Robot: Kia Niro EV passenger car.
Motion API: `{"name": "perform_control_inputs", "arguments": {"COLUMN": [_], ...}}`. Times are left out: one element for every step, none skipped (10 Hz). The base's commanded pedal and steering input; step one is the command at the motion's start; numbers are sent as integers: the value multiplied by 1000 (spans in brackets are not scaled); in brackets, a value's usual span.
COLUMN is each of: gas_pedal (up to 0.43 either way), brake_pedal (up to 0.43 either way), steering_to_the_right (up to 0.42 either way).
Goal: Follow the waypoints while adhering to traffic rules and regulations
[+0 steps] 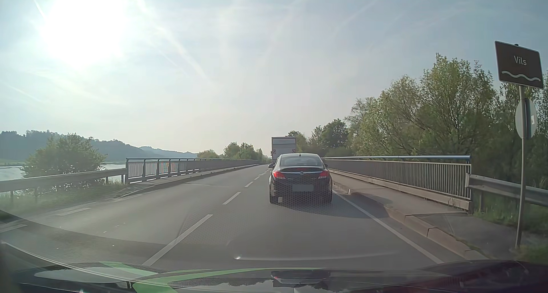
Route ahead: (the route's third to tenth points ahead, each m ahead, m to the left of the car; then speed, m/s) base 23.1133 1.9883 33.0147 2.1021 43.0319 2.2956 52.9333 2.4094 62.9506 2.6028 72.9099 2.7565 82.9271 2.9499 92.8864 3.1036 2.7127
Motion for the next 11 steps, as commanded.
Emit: {"name": "perform_control_inputs", "arguments": {"gas_pedal": [8, 8, 8, 8, 8, 8, 8, 8, 8, 8, 20], "brake_pedal": [0, 0, 0, 0, 0, 0, 0, 0, 0, 0, 0], "steering_to_the_right": [1, 1, 1, 1, 0, 0, 0, -1, -1, -2, -3]}}
